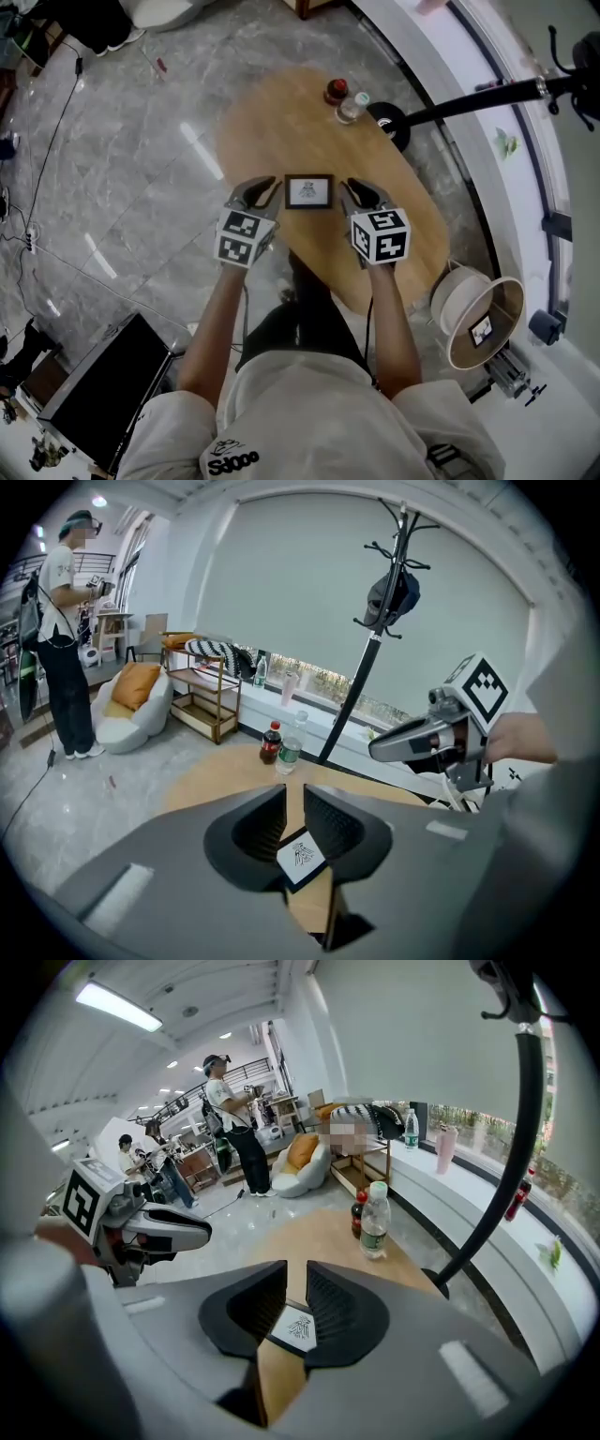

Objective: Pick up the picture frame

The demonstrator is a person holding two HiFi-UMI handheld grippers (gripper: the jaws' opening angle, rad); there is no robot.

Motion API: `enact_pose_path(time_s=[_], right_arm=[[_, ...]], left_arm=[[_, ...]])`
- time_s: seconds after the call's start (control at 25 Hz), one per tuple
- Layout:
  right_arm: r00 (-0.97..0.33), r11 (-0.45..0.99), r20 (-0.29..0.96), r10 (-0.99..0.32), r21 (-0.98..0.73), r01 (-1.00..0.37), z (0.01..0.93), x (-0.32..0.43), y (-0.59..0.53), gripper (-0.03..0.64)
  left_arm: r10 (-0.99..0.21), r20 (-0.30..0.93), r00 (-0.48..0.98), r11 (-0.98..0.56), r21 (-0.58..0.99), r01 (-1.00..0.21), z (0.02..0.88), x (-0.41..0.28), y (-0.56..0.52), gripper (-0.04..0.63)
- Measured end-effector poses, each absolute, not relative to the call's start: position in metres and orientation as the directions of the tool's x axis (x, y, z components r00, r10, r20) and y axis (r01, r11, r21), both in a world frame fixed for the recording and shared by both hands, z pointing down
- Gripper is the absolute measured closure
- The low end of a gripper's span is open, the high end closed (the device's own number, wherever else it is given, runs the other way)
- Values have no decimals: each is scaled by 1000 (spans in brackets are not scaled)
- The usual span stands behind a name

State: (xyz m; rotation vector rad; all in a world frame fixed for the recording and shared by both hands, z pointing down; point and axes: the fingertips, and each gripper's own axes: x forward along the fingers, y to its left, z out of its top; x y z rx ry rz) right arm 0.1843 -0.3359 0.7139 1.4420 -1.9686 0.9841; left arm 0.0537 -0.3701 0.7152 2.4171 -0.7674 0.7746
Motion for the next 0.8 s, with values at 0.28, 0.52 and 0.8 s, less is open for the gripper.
enact_pose_path(time_s=[0.28, 0.52, 0.8], right_arm=[[-312, 150, 801, -511, -275, -950, 778, 188, -330, 545], [-326, 104, 835, -443, -314, -944, 841, 186, -321, 541], [-327, 58, 862, -387, -331, -942, 899, 188, -314, 484]], left_arm=[[-299, 685, 665, -702, 314, -639, 783, 59, -366, 525], [-260, 724, 639, -637, 369, -677, 849, 58, -355, 522], [-193, 766, 613, -570, 421, -706, 910, 62, -339, 508]])
